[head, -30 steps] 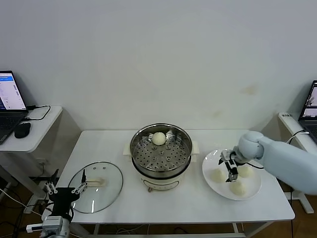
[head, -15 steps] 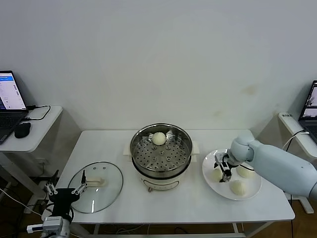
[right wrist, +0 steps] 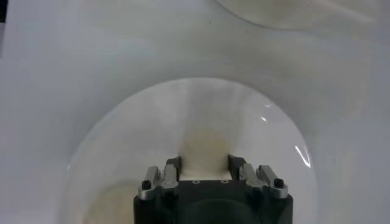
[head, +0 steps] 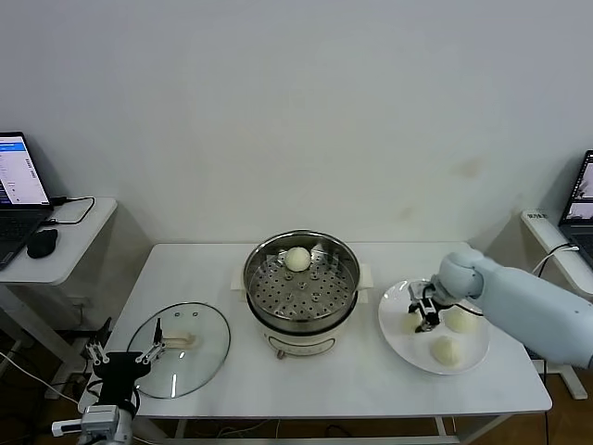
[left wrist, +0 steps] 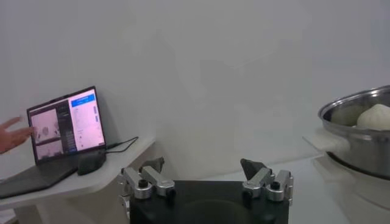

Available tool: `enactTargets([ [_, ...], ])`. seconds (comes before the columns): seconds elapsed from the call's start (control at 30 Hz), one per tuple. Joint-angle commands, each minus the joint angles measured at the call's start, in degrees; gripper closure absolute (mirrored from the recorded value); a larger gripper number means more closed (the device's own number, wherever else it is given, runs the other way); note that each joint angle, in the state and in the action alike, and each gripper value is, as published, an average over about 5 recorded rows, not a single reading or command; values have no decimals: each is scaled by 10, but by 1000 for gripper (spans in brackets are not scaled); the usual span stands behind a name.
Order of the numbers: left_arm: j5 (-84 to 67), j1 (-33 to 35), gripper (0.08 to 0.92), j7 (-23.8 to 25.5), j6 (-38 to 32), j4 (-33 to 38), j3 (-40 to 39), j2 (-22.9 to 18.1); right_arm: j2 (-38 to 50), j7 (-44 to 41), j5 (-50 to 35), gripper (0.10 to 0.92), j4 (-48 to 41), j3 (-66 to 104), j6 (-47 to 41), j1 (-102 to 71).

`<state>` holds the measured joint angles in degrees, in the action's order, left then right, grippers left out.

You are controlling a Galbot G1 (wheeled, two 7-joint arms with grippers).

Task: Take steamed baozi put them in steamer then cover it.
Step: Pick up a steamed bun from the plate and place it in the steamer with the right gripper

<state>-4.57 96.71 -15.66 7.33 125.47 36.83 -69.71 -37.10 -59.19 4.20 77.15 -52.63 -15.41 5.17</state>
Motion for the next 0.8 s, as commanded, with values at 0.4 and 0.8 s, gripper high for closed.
enactTargets([
  [0.4,-3,-8,177,1,2,6,-7,7,-17,24,-266,508,149,-207,-112,415],
  [0.8,-7,-12,177,3,2,5,0,7,-264,166,-410,502,80,-197,-239,326],
])
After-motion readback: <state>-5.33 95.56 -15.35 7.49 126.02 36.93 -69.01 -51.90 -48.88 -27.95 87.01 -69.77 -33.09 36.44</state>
